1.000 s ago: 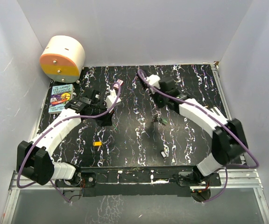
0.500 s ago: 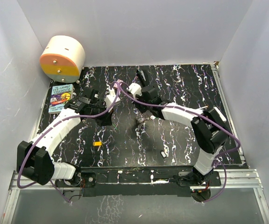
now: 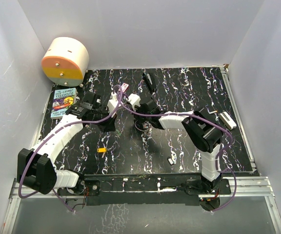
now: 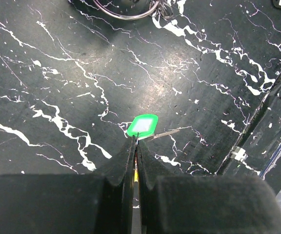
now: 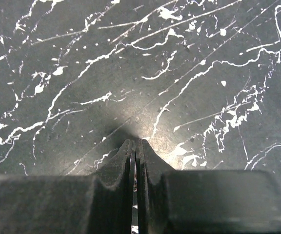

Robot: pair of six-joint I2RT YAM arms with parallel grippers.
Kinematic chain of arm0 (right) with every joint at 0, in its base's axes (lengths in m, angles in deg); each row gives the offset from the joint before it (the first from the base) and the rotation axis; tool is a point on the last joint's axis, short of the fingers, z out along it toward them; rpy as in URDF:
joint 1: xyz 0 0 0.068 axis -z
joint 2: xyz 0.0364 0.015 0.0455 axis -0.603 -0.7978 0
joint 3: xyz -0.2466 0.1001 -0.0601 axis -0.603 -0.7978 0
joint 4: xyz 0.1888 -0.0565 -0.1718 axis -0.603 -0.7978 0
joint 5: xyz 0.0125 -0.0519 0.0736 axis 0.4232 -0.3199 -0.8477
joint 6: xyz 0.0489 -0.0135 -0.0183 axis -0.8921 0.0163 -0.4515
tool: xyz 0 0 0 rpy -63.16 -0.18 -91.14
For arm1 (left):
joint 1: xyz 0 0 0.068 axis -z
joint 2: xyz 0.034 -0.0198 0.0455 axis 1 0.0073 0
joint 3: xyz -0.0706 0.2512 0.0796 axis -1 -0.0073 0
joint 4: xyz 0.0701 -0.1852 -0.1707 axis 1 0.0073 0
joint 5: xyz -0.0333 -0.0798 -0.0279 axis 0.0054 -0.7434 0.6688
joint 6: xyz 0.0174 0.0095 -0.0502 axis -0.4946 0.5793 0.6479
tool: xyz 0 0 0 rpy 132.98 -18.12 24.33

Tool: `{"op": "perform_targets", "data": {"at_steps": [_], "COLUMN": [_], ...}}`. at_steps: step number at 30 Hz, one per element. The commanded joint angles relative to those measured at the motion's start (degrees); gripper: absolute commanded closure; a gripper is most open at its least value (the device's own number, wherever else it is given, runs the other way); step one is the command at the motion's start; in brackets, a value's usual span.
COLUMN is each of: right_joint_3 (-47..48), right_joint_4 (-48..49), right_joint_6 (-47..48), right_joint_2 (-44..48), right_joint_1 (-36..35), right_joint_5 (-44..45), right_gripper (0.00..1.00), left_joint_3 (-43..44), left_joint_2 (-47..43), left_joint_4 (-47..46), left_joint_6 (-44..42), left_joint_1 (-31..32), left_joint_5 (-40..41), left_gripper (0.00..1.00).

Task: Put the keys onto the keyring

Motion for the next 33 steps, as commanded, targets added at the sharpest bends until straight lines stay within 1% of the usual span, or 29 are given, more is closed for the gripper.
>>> {"op": "perform_targets", "data": {"at_steps": [1, 6, 8, 9, 10, 13, 18, 22, 25, 27, 33], "right_joint_3": [2.0, 4.9, 6.2, 6.8, 7.2, 6.8, 7.6, 8.5, 10.1, 11.4, 14.8], "right_joint_4": [11.6, 13.5, 12.8, 12.2, 11.8, 12.1, 9.2, 5.2, 1.8, -0.7, -5.6], "right_joint_6": [-3.9, -5.8, -6.4, -6.7, -7.1, -7.6, -8.2, -11.3, -14.2, -14.3, -15.0], "right_joint_2": [0.2, -2.0, -3.2, -3.7, -4.0, -3.7, -2.1, -0.6, -1.3, -2.2, -4.2], "right_joint_1": [-0.8, -1.2, -1.2, -1.2, -1.2, -1.2, -0.9, 1.6, 4.3, 4.6, 4.0], "right_joint_5": [-1.1, -0.4, -0.4, -0.3, -0.2, 0.6, 1.6, -1.1, -5.4, -5.4, -3.9], "right_gripper": [0.93, 0.92, 0.83, 0.75, 0.72, 0.7, 0.69, 0.69, 0.61, 0.58, 0.6], "left_joint_3": [-0.7, -1.0, -0.9, -0.7, -0.5, 0.3, 1.3, 0.9, 0.5, 0.4, 0.5], "left_joint_2": [-3.3, -3.5, -3.4, -3.5, -3.7, -4.2, -5.0, -5.6, -5.8, -5.9, -6.0], "left_joint_4": [-0.3, -0.5, -0.5, -0.4, -0.3, -0.5, -1.5, -1.9, -2.3, -2.6, -3.5], "left_joint_6": [-0.1, 0.0, -0.1, -0.1, 0.0, 0.5, 1.3, 1.5, 1.5, 1.6, 1.9], "left_joint_1": [-0.8, -1.1, -1.2, -1.3, -1.4, -2.3, -4.2, -5.7, -6.3, -6.7, -7.9], "left_joint_5": [-2.2, -2.3, -2.2, -2.0, -1.6, -0.4, 3.6, 4.6, 5.6, 6.4, 6.8], "left_gripper": [1.0, 1.0, 1.0, 1.0, 1.0, 1.0, 1.0, 1.0, 1.0, 1.0, 1.0]}}
